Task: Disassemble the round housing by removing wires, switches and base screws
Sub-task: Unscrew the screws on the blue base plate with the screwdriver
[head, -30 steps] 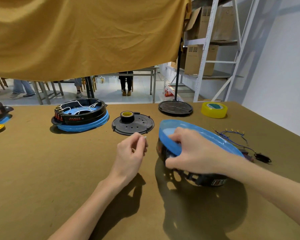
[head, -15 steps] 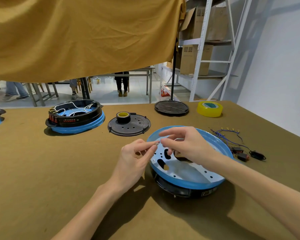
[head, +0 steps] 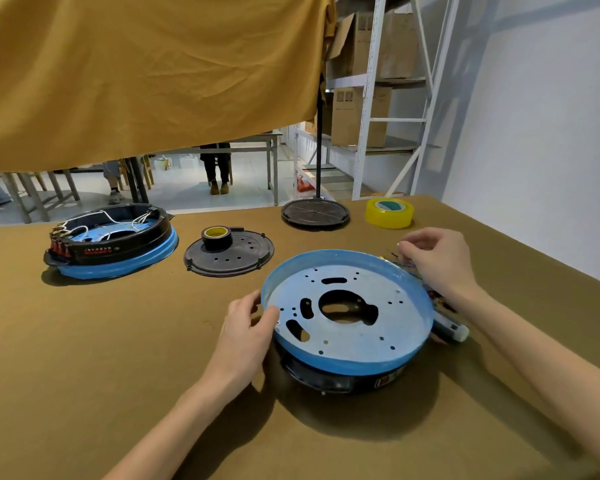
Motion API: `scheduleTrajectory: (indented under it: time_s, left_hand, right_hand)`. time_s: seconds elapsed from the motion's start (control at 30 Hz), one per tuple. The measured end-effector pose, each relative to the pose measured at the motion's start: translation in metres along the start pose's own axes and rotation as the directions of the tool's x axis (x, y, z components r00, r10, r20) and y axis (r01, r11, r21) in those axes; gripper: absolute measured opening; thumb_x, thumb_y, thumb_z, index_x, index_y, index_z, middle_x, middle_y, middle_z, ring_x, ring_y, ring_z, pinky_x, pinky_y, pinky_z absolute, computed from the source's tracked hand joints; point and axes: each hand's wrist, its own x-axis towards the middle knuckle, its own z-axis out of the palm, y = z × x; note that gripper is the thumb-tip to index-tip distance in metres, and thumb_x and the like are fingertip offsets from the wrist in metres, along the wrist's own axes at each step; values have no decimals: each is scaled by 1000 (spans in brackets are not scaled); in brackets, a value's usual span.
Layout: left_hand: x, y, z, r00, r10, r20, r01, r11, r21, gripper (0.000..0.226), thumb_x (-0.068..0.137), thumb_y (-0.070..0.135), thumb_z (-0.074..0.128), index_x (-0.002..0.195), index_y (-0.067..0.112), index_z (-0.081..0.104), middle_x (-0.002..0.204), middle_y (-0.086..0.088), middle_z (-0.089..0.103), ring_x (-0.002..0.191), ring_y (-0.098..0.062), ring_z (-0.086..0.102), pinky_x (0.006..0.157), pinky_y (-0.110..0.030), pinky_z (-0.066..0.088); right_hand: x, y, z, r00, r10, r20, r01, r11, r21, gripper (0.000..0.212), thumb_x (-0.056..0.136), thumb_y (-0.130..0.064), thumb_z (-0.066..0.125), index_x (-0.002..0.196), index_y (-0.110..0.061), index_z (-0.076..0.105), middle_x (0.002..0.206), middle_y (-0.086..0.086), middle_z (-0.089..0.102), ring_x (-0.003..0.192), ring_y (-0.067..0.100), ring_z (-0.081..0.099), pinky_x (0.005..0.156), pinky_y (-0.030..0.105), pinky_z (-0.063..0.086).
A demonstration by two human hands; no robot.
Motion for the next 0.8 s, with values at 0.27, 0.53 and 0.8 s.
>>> scheduleTrajectory:
  time_s: [0.27, 0.53, 0.8]
  left_hand:
    - [-1, 3, 0, 997, 83, 7, -83, 995, 49, 30, 103, 35, 42, 88, 25, 65, 81, 19, 71, 74, 1, 66, 59, -21, 50]
    - [5, 1, -35, 993, 43, -105, -29, 990, 136, 26, 106, 26, 45, 92, 26, 67, 78, -2, 74, 75, -12, 71, 63, -38, 60]
    - [10, -5, -39, 981, 13, -195, 9, 994, 112, 23, 105, 28, 48, 96, 22, 68, 87, 0, 71, 86, -14, 67, 60, -29, 46]
  right_hand:
    - [-2, 50, -15, 986, 52, 156, -12, 969, -247, 6, 85, -7, 76, 83, -12, 79, 80, 2, 75, 77, 13, 70, 70, 29, 53]
    - [-6, 51, -18, 974, 19, 224, 45, 959, -281, 9, 85, -10, 75, 81, -18, 80, 76, -6, 74, 76, 5, 68, 68, 19, 52]
    - [1, 43, -3, 940, -2, 342, 115, 944, -311, 10, 85, -11, 77, 82, -21, 77, 78, -4, 74, 78, 10, 69, 69, 21, 54]
